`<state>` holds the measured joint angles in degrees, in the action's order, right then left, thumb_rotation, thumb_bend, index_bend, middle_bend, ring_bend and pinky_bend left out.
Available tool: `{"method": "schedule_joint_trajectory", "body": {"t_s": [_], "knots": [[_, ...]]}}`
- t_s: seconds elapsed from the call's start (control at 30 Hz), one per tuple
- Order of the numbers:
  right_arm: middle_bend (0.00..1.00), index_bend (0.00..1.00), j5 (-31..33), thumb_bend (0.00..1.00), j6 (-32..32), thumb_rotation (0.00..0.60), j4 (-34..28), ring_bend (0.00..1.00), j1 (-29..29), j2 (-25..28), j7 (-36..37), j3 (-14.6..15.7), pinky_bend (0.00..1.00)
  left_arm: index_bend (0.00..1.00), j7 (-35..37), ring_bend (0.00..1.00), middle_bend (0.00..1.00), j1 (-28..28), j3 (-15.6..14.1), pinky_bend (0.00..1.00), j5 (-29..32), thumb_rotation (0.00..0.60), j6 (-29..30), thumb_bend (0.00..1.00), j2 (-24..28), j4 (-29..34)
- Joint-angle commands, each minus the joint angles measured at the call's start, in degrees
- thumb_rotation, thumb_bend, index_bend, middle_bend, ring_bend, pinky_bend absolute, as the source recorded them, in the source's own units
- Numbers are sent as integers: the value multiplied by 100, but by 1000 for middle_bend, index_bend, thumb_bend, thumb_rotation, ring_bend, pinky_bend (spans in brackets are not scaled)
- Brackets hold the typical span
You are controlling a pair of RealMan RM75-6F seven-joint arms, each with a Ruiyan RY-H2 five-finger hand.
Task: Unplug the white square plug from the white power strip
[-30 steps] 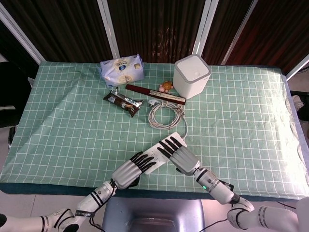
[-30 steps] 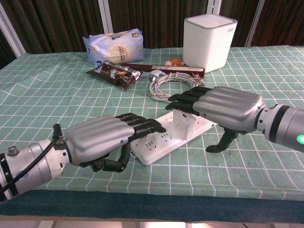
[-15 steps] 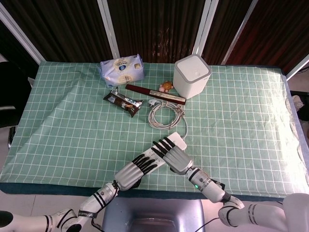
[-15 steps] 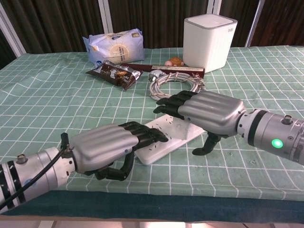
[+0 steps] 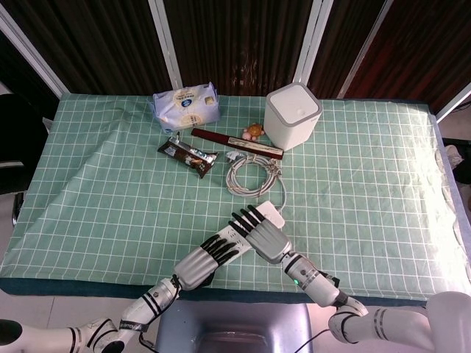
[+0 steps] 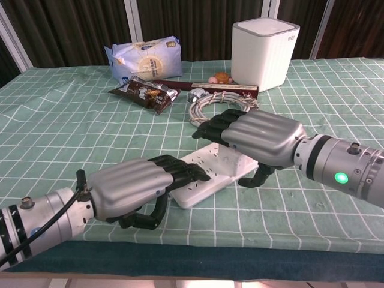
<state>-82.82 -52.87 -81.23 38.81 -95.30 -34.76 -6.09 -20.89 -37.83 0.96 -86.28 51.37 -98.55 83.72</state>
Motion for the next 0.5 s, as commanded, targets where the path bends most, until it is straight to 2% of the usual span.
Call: {"method": "schedule_joint_trajectory", "body": {"t_s": [0.03, 0.5], "knots": [[207, 250, 77, 387, -52, 600, 94, 23, 28, -79, -151, -11, 96, 0, 1, 0, 40, -10, -18, 35, 10, 486, 9, 964, 1, 2], [270, 332, 235, 399, -111, 600, 82, 88, 92, -98, -211, 60, 195, 0, -82, 1, 40, -55, -91, 35, 91, 487, 55, 963, -1, 30]]}}
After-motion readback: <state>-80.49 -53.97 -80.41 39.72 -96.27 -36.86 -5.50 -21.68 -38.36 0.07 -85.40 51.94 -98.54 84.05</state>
